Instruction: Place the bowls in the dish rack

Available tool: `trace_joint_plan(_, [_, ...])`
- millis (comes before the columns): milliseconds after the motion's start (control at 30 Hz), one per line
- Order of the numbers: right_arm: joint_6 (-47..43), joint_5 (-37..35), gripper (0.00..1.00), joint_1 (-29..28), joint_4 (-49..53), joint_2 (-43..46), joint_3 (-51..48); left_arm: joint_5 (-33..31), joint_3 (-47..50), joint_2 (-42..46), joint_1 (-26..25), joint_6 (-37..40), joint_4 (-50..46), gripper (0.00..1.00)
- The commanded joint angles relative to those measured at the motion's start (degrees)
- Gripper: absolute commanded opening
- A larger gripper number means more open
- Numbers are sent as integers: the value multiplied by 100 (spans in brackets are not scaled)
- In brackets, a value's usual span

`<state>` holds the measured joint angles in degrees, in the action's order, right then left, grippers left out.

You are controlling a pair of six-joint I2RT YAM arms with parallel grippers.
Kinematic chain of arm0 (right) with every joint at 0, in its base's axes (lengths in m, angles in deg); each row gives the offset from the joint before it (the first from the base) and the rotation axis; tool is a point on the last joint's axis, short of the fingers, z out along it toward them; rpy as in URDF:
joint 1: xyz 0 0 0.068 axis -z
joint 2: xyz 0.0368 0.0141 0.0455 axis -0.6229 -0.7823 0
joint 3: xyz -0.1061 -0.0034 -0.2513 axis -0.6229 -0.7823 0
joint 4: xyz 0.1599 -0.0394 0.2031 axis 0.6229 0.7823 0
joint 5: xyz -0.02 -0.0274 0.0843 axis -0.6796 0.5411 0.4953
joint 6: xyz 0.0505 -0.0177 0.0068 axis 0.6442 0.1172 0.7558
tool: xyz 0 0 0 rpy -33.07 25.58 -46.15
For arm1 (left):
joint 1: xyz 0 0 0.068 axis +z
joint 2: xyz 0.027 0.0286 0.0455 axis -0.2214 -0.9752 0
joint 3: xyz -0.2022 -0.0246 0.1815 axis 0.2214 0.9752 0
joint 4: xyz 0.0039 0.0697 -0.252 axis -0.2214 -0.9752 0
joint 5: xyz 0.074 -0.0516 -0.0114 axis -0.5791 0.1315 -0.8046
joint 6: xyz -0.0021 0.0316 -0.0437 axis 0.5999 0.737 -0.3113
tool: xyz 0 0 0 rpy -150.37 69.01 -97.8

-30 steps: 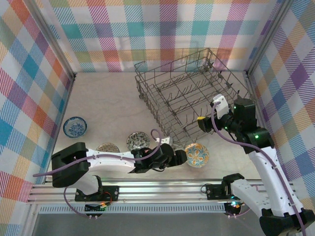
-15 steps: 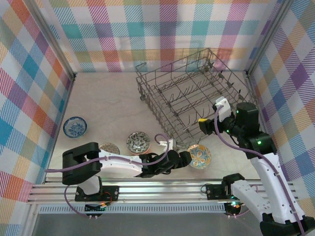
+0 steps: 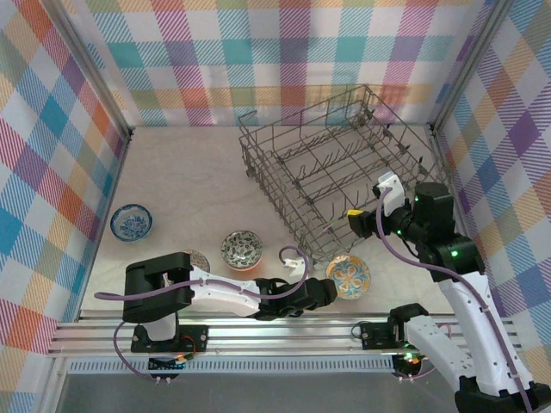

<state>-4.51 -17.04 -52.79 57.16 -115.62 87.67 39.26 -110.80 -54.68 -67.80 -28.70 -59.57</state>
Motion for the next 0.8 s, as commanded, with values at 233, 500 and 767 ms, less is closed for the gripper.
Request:
trace_joint_plan(233, [107, 157, 88, 14, -252, -2, -123, -249, -351, -278, -62, 26, -265, 71])
trace_joint_plan(500, [94, 182, 88, 11, -257, -22, -123, -209, -548, -602, -58, 43, -227, 66])
trace_joint_plan(767, [89, 178, 88, 10, -285, -39, -159, -241, -646, -577, -23, 154, -569, 54])
